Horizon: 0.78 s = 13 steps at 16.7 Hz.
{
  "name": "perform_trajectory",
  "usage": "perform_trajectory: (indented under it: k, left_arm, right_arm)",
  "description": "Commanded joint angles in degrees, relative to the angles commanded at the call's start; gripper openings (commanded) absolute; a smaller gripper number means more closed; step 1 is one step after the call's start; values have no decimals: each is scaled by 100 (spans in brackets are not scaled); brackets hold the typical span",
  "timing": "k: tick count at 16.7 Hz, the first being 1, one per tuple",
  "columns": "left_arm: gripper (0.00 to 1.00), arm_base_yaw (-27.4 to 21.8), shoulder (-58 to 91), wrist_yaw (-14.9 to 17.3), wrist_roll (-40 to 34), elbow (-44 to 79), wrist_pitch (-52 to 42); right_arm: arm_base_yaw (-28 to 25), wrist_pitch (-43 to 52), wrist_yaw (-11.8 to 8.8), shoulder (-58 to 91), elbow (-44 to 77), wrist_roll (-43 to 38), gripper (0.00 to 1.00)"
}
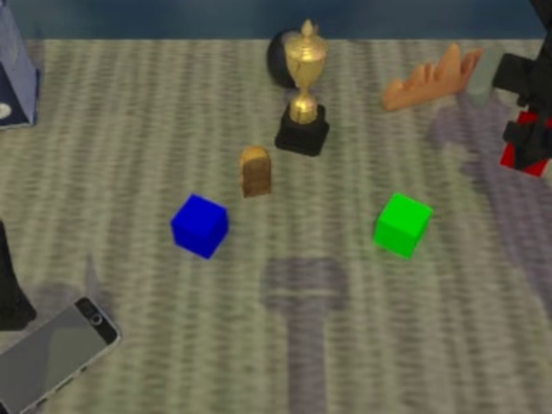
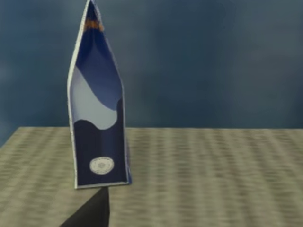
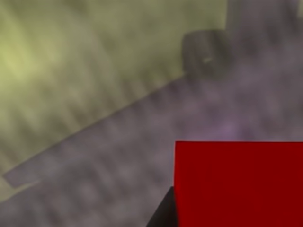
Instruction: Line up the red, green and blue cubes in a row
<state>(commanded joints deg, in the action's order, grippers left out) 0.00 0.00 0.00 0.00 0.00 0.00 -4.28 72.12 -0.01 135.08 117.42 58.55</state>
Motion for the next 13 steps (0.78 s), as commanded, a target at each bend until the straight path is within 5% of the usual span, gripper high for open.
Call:
perform_trajectory:
  k: [6, 13]
  left_arm:
    - [100, 0, 0, 0, 0, 0, 0]
    - [100, 0, 0, 0, 0, 0, 0]
  right_arm:
    - [-184, 16, 1, 40, 45, -113, 0]
    - [-2390, 290, -9, 160, 386, -1187, 0]
